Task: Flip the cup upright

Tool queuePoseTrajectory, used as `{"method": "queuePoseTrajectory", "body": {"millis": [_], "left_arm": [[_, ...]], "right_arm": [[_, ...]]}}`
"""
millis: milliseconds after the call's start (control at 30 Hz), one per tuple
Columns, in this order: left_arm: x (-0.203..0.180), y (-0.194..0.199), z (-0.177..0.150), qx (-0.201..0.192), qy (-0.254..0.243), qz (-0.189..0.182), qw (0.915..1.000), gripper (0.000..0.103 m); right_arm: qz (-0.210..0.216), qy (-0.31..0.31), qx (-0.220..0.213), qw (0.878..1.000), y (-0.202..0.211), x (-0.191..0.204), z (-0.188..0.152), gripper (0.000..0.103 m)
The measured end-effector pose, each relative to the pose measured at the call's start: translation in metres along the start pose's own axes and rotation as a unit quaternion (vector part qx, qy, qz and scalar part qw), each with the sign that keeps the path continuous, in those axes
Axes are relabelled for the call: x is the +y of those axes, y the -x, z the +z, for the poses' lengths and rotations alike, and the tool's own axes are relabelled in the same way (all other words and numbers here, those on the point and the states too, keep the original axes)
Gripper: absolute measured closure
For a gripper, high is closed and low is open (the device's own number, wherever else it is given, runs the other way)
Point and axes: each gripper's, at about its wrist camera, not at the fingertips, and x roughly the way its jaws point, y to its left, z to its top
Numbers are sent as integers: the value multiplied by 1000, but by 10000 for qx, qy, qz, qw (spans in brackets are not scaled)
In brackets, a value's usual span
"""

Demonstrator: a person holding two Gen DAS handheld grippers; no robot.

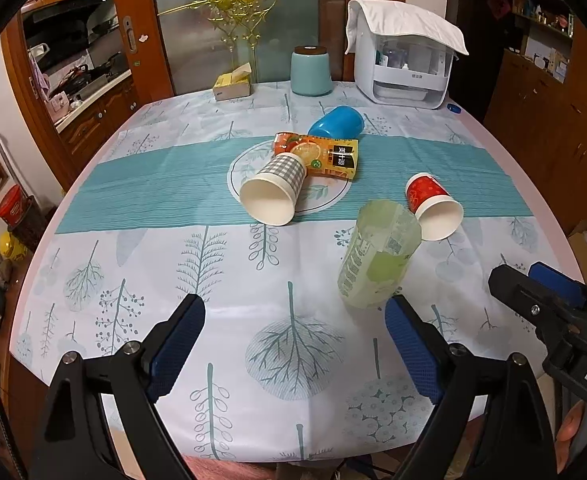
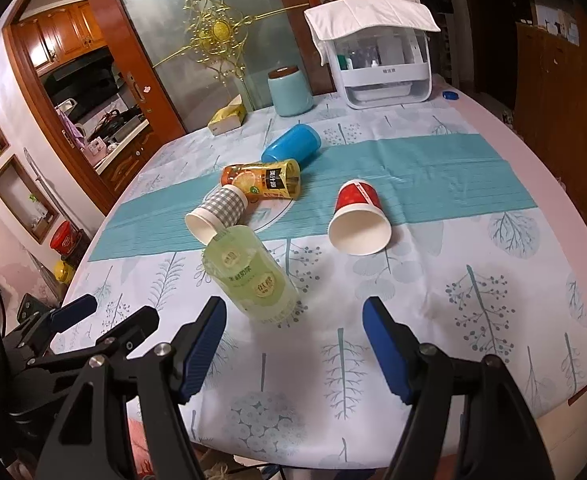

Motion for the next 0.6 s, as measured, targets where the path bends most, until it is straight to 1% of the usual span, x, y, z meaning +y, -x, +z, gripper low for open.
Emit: {"method": "queuePoseTrajectory", "body": {"millis": [233, 600], "left_arm": [[0, 3, 3, -49, 76, -7, 10000, 12], [2, -1, 5, 23, 177, -50, 9998, 12]], "right_arm": [[-32, 92, -61, 9999, 3, 4, 2, 32], [-12, 185, -39, 9998, 1, 9, 2, 32]]}}
